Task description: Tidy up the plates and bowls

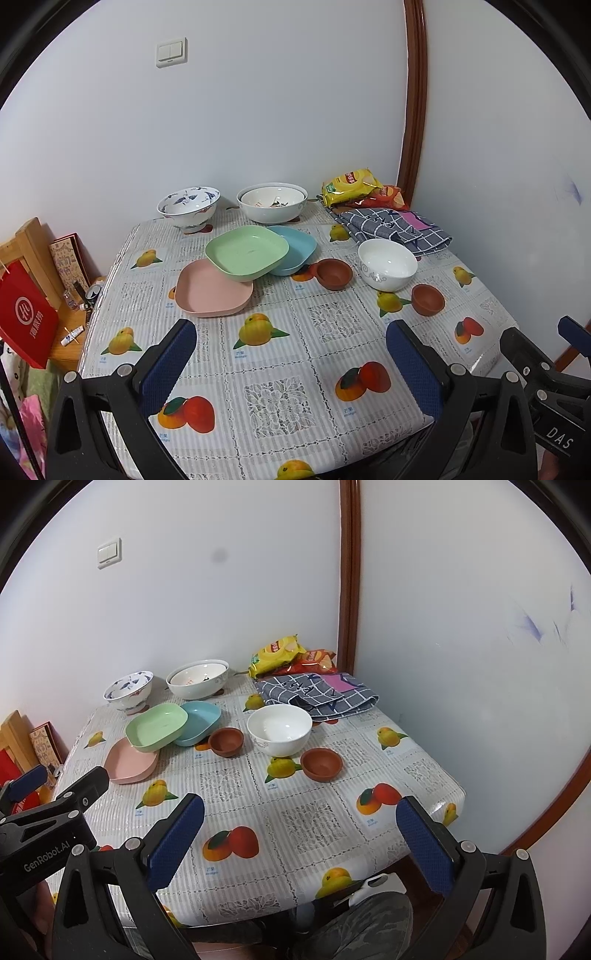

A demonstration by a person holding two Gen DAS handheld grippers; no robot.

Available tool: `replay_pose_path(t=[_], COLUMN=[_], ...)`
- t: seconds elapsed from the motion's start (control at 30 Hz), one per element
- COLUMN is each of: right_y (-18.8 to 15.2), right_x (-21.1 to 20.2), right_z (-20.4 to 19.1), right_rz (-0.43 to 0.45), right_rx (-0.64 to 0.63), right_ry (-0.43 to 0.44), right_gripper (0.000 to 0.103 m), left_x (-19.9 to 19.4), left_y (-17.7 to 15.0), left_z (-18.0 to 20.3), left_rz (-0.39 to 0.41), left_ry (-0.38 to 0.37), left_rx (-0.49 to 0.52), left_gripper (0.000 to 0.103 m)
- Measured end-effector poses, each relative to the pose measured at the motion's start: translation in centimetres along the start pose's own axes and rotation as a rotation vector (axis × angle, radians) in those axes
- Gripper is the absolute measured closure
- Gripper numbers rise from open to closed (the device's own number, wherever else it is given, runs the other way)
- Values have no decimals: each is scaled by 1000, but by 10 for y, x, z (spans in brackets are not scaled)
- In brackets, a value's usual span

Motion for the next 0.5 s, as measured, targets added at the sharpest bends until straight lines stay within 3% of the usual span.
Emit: replay_pose_path(t=[0.5], right_y=[-1], right_x=[-1], right_z=[4], right_rz=[6], right_rx=[3], right_ry=[1], right_gripper=[0], left_x=[-1], left_y=[-3], left_z=[1], left_rz=[4], left_ry=[2], left_rx=[1], left_gripper=[0])
Point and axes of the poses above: each gripper's, at about its wrist camera, not at the fingertips, and x roughly the way its jaws point, z to its right, y to its top, the point moved 2 cm from there along x, roughly the way its jaws point, and after that the axes turned 14 degrees about -z, right-handed, at the moved point
